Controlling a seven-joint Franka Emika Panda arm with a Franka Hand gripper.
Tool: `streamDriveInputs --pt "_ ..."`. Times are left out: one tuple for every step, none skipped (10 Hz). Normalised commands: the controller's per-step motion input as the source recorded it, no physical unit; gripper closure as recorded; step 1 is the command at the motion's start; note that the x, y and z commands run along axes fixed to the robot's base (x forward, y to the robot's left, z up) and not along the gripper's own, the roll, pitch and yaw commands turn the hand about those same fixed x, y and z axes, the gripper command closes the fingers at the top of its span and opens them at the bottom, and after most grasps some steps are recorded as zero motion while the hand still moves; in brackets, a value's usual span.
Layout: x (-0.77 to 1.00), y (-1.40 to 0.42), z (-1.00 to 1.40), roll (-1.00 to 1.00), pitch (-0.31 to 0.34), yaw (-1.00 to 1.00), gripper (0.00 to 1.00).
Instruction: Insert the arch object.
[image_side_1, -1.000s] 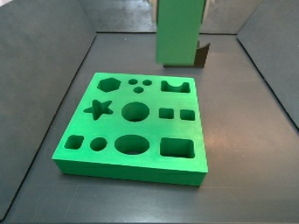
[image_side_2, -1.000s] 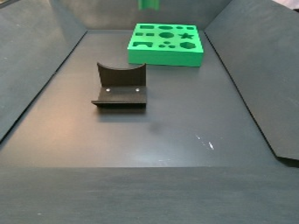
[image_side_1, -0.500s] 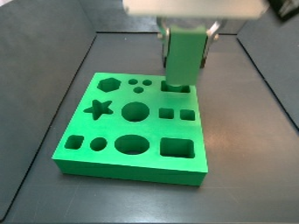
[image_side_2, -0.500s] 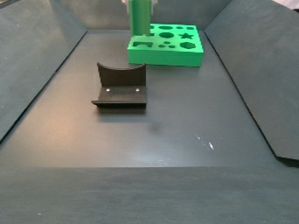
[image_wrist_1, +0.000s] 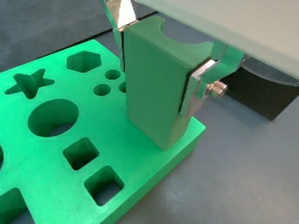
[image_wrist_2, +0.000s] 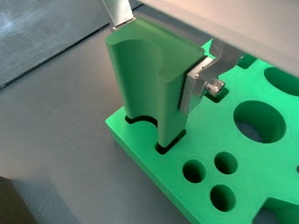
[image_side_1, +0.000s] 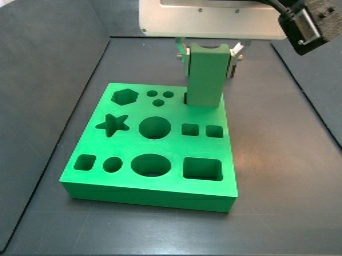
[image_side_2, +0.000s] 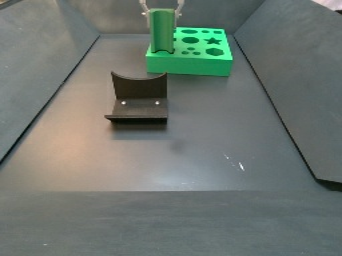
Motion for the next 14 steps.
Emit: streamDriveInputs --pt "-0.24 0.16 -0.82 0.19 -0.11 -0.05 1.0" --pt "-0.44 0.16 -0.85 0.09 -0.149 -0.11 1.0" --pt "-0.48 0.03 -0.88 0.01 -0.199 -0.09 1.0" --pt "-0.02 -0.03 -0.82 -0.02 -0.223 0.0 1.0" --pt "0.25 -0.05 -0.86 -0.03 -0.193 -0.04 1.0" --pt "0.51 0.0 -0.86 0.0 -0.084 -0.05 1.0" --pt "0.2 0.06 -0.74 0.05 -0.044 -0.01 1.0" --pt "0.03 0.01 -0.82 -0.06 -0.167 -0.04 1.0" --pt "0.0 0.0 -0.78 -0.07 -0.207 -0.05 1.0" --pt "-0.09 0.0 -0.74 -0.1 -0.2 -0.11 1.0" --pt "-0.19 0.0 -0.62 -0.16 -0.204 -0.09 1.0" --pt "-0.05 0.0 -0.61 -0.09 -0.147 -0.07 1.0" --pt "-0.14 0.0 -0.58 0.0 -0.09 -0.09 1.0" --pt "-0.1 0.0 -0.6 0.0 -0.094 -0.06 1.0"
